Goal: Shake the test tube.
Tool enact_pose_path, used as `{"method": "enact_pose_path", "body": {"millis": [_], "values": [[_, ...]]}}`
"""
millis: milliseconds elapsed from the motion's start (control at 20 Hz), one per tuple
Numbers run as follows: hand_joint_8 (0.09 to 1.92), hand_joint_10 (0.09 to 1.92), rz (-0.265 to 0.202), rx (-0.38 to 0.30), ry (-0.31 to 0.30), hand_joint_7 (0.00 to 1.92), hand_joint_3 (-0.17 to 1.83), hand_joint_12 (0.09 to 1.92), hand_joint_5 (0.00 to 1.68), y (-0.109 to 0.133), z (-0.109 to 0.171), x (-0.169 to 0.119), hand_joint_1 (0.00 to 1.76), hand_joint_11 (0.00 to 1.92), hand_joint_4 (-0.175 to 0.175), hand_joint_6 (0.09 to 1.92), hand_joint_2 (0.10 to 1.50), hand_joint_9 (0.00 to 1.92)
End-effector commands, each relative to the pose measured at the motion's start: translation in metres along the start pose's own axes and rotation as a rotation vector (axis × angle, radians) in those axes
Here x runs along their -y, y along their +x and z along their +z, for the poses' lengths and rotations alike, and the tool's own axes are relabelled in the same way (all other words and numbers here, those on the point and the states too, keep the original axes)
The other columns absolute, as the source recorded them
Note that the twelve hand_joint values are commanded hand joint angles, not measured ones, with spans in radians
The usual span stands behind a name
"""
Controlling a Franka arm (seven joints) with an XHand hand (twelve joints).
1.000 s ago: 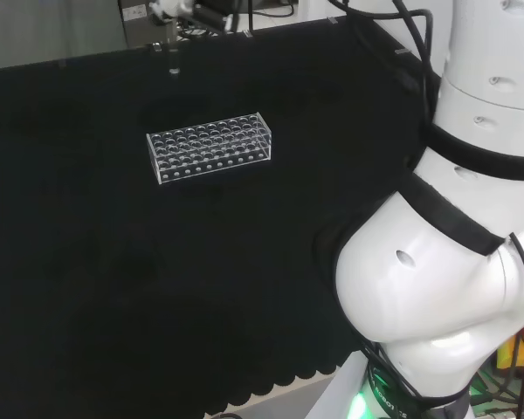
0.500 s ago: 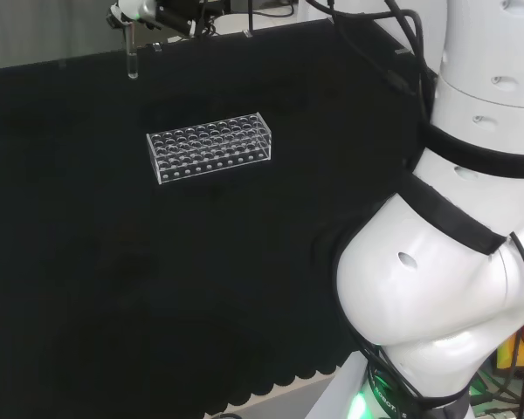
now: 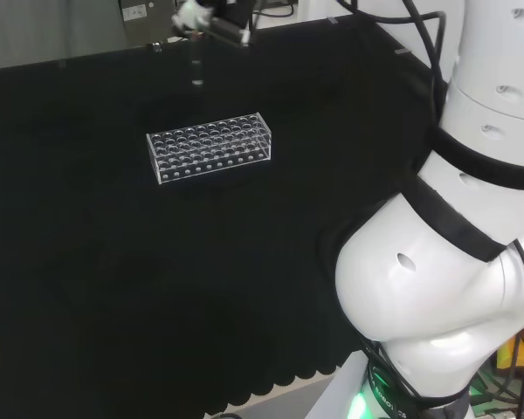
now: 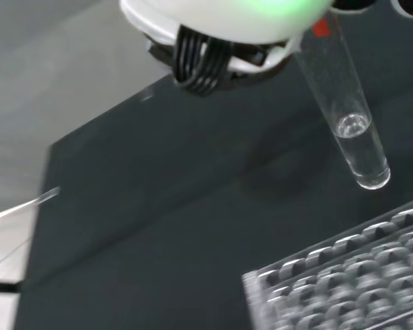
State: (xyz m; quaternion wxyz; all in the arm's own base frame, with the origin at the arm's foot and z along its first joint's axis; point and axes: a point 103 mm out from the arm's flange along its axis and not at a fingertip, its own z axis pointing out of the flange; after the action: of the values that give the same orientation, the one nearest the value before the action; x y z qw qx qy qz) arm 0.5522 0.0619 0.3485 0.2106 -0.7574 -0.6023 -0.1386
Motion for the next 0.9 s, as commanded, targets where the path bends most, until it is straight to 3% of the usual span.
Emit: {"method": "enact_pose_path", "body": {"millis": [50, 250, 450, 700, 900], "values": [[0.37, 0.35, 0.146, 0.106, -0.11, 1.82, 0.58, 0.83, 1.39, -0.09, -0.051, -0.005, 1.23, 1.34, -0.175, 0.41, 0.66, 1.72], [0.37, 0.35, 0.179, 0.14, -0.137, 1.82, 0.59, 0.83, 1.39, -0.11, -0.067, -0.006, 1.23, 1.34, -0.175, 0.41, 0.66, 1.72], [0.37, 0.35, 0.191, 0.156, -0.147, 1.82, 0.59, 0.83, 1.39, -0.108, -0.066, -0.007, 1.23, 1.34, -0.175, 0.41, 0.66, 1.72], [0.37, 0.35, 0.137, 0.117, -0.106, 1.82, 0.59, 0.84, 1.39, -0.082, -0.048, -0.008, 1.23, 1.34, -0.175, 0.42, 0.66, 1.72], [0.37, 0.35, 0.075, 0.082, -0.067, 1.82, 0.59, 0.84, 1.39, -0.047, -0.028, -0.011, 1.23, 1.34, -0.175, 0.42, 0.66, 1.72]]}}
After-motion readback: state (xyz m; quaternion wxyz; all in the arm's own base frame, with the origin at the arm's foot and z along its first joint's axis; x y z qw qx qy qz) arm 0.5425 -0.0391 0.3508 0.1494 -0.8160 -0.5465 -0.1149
